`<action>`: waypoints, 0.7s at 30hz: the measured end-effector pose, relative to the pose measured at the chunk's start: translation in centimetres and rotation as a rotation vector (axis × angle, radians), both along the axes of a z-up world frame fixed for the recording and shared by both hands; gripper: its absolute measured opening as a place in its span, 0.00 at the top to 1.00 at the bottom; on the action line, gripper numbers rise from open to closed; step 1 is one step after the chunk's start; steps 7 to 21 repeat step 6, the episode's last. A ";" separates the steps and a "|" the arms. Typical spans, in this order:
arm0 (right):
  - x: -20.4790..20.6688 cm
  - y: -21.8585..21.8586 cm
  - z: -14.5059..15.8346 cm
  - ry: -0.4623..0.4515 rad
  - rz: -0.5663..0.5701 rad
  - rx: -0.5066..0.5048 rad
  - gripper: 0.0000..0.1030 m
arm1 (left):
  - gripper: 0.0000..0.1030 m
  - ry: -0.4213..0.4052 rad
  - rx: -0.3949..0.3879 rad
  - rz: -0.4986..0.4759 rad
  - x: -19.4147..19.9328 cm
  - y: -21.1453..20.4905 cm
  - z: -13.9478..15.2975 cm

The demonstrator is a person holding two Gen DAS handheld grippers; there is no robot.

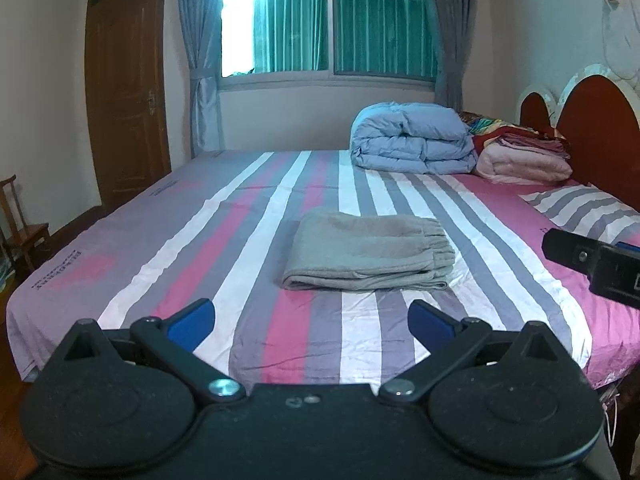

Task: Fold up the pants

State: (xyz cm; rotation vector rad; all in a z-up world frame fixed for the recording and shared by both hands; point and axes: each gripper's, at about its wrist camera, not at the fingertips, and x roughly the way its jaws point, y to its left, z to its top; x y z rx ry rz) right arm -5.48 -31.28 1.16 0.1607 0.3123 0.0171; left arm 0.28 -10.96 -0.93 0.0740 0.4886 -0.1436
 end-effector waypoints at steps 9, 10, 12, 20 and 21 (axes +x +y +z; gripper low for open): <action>0.5 -0.3 -0.8 0.033 -0.003 0.009 0.00 | 0.06 0.065 -0.002 -0.005 0.8 -0.4 -1.1; 0.5 -0.3 -0.8 0.033 -0.003 0.009 0.00 | 0.06 0.065 -0.002 -0.005 0.8 -0.4 -1.1; 0.5 -0.3 -0.8 0.033 -0.003 0.009 0.00 | 0.06 0.065 -0.002 -0.005 0.8 -0.4 -1.1; 0.5 -0.3 -0.8 0.033 -0.003 0.009 0.00 | 0.06 0.065 -0.002 -0.005 0.8 -0.4 -1.1; 0.5 -0.3 -0.8 0.033 -0.003 0.009 0.00 | 0.06 0.065 -0.002 -0.005 0.8 -0.4 -1.1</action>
